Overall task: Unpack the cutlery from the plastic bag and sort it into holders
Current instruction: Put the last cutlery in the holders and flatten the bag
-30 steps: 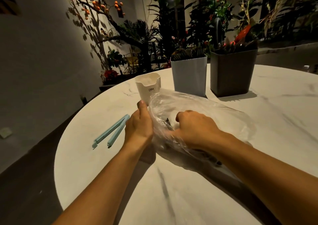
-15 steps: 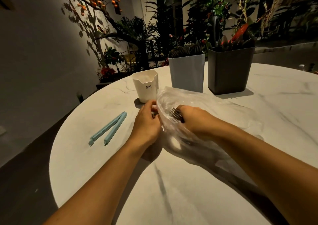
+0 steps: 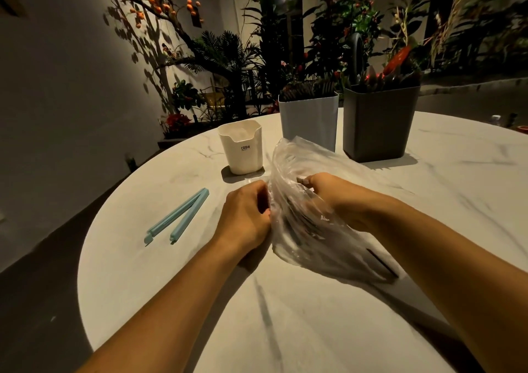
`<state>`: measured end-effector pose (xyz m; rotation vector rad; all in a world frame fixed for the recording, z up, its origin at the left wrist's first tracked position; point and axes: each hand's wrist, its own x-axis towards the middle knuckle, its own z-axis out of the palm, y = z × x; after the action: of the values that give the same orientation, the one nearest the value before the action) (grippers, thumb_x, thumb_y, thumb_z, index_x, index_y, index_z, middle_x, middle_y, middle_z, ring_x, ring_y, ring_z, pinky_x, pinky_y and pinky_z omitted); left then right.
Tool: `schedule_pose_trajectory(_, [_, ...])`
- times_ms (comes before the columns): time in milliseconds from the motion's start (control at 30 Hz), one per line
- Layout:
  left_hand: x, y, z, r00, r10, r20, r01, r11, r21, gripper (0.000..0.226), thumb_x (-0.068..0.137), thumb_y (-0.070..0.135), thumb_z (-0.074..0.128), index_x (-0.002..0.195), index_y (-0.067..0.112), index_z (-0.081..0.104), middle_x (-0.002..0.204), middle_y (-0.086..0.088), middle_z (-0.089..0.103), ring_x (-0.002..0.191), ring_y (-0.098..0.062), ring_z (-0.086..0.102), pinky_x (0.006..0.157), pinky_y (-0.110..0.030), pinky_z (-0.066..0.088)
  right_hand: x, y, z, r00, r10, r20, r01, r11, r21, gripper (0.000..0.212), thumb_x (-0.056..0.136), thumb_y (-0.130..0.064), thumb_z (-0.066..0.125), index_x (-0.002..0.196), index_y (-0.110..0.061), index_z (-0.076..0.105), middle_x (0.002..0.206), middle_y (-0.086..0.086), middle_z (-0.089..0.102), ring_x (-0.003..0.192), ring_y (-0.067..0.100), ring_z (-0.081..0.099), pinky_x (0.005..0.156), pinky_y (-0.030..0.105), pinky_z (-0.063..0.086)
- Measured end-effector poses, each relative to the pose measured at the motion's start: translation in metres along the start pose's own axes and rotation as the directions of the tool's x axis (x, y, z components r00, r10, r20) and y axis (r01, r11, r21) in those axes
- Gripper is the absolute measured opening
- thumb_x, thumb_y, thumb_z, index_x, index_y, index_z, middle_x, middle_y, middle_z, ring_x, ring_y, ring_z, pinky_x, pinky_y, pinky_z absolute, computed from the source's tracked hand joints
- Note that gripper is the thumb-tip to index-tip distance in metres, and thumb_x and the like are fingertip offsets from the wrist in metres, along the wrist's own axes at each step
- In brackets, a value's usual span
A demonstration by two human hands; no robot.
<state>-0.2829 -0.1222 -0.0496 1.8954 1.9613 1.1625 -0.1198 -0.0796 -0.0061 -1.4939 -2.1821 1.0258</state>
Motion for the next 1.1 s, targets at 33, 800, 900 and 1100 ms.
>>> schedule_pose_trajectory(33, [0.001, -0.002, -0.001, 0.999, -0.025, -0.034, 0.026, 0.999, 0.027, 0.013, 0.091, 0.019, 0.071, 0.102, 0.026, 0.066, 0.096, 0.009, 0.070, 0.083, -0.010, 0.061, 0.071, -0.016, 0.044, 0.001, 0.000, -0.001, 1.000, 0.010, -0.002, -0.010, 1.000, -0.009, 0.044, 0.091, -0.022, 0.070, 0.132, -0.012, 0.058, 0.117, 0.006, 0.065, 0.104, 0.027, 0.062, 0.097, 0.041, 0.052])
schedule_pose_trajectory(800, [-0.029, 0.031, 0.014, 0.798, 0.576, 0.175, -0.602, 0.774, 0.197, 0.034, 0.081, 0.061, 0.061, 0.076, 0.028, 0.067, 0.065, 0.015, 0.059, 0.064, -0.005, 0.050, 0.082, -0.022, 0.037, -0.010, 0.026, -0.018, 0.992, -0.043, 0.118, -0.023, 0.863, 0.504, 0.013, 0.094, -0.006, 0.062, 0.099, -0.019, 0.062, 0.102, 0.009, 0.071, 0.096, 0.027, 0.072, 0.081, 0.033, 0.060])
schedule_pose_trajectory(900, [-0.028, 0.032, 0.011, 0.792, 0.588, 0.164, -0.610, 0.771, 0.182, 0.039, 0.078, 0.069, 0.063, 0.075, 0.030, 0.060, 0.067, 0.018, 0.056, 0.065, -0.004, 0.049, 0.081, -0.019, 0.032, -0.010, 0.029, -0.019, 0.991, -0.023, 0.134, -0.048, 0.863, 0.503, 0.014, 0.096, -0.004, 0.058, 0.108, -0.010, 0.063, 0.107, 0.017, 0.070, 0.096, 0.030, 0.072, 0.085, 0.038, 0.060])
schedule_pose_trajectory(1100, [-0.036, 0.046, 0.022, 0.687, 0.719, 0.108, -0.727, 0.677, 0.116, 0.035, 0.082, 0.053, 0.072, 0.097, 0.021, 0.069, 0.086, 0.005, 0.071, 0.075, -0.006, 0.057, 0.090, -0.016, 0.036, -0.014, 0.024, -0.020, 0.989, -0.012, 0.145, -0.066, 0.850, 0.523, 0.017, 0.096, -0.002, 0.057, 0.095, -0.018, 0.060, 0.107, 0.015, 0.068, 0.098, 0.034, 0.070, 0.075, 0.040, 0.061])
